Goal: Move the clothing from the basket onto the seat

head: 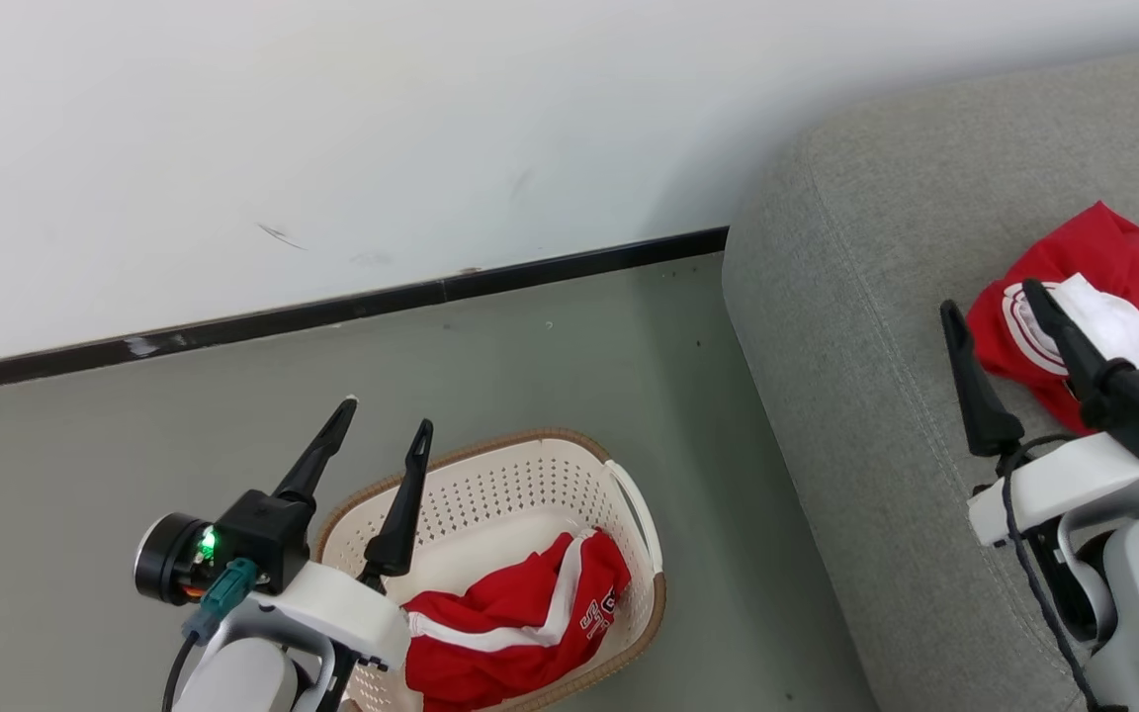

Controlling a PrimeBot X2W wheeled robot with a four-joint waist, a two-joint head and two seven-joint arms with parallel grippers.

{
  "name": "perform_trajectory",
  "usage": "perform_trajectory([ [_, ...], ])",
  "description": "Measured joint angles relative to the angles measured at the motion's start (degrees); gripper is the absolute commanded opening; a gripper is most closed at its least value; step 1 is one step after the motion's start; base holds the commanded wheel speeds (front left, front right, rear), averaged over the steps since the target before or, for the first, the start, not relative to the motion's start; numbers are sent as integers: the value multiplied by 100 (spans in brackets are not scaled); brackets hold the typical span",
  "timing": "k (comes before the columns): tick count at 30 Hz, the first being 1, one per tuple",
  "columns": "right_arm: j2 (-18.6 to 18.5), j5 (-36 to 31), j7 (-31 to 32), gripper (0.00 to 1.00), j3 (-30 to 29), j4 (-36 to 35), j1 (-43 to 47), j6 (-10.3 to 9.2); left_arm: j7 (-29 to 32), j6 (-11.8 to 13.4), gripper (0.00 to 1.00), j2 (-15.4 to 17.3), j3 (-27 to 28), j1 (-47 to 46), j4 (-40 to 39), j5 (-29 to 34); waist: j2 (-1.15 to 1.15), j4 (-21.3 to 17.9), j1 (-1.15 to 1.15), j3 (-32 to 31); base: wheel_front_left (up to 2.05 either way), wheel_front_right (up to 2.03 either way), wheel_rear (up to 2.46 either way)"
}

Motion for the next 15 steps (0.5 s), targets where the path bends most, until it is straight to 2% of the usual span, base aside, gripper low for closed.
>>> perform_trajectory([
  [8,331,-332,-1,100,-67,-164,438,0,-67,270,100,36,321,400,132,-43,0,219,0,-337,0,0,0],
  [15,567,-545,-1,100,-455,-341,939,0,-99,432,100,44,580,749,159,-165,0,419,0,-590,0,0,0],
])
